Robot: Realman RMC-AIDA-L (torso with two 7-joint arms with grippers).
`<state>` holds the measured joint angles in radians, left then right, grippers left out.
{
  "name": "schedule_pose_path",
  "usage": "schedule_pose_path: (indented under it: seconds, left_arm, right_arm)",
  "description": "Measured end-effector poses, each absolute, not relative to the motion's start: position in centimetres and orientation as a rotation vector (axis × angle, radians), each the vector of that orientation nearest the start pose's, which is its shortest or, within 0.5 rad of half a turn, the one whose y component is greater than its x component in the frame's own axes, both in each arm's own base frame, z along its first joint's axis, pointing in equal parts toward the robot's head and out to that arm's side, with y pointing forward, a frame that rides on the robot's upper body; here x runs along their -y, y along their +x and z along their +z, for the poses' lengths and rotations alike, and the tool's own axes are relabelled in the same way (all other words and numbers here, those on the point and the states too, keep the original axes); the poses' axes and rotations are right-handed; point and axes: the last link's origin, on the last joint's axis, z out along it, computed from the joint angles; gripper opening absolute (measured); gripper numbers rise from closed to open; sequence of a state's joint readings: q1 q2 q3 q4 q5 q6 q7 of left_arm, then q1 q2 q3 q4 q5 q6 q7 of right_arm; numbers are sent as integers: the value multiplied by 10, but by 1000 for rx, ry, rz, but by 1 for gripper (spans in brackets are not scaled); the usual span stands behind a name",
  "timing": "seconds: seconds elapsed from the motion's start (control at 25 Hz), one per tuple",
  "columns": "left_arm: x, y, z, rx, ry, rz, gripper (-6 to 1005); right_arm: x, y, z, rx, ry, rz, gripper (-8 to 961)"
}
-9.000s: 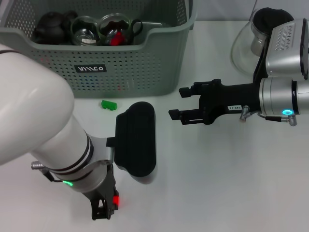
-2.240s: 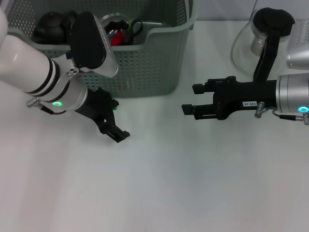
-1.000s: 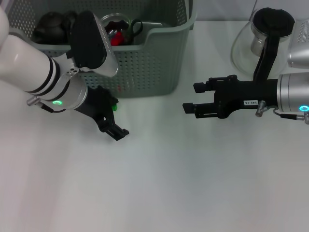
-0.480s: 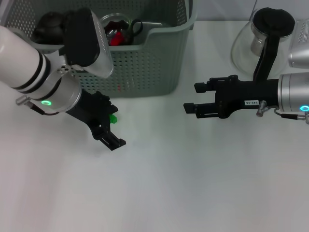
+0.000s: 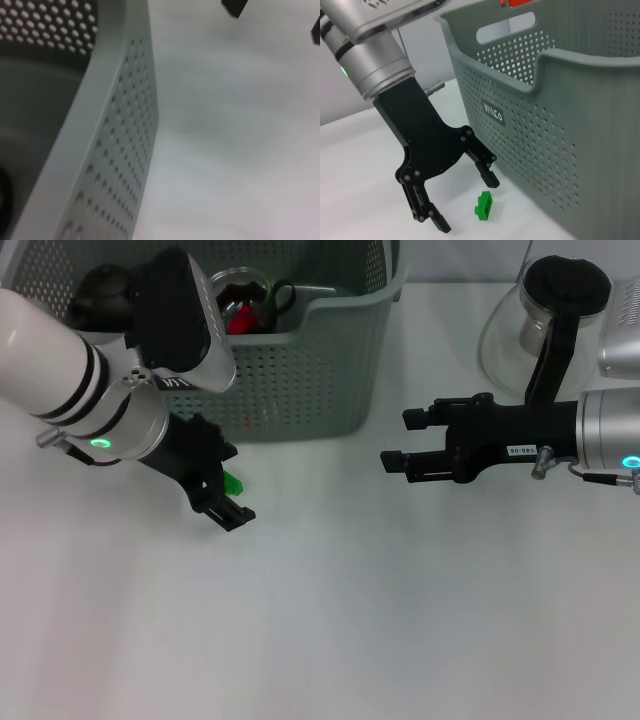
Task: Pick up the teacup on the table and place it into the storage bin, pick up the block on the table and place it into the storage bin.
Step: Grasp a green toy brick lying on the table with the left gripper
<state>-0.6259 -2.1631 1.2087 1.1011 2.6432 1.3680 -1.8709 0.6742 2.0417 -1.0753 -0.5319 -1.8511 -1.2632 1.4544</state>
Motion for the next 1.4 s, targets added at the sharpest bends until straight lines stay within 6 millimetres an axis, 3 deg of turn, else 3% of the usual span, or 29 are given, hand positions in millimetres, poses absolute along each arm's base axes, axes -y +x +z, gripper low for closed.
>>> schedule_pose_path:
  seconds: [0.76, 1.4]
  left_arm:
    - [-365, -222, -32, 562, -2713, 559, 902]
    - [-372, -212, -32, 738, -2611, 585, 904]
  right_arm:
    - [-369, 227, -47, -572, -2831, 453, 765]
    - [-369, 228, -46, -574, -2829, 451, 765]
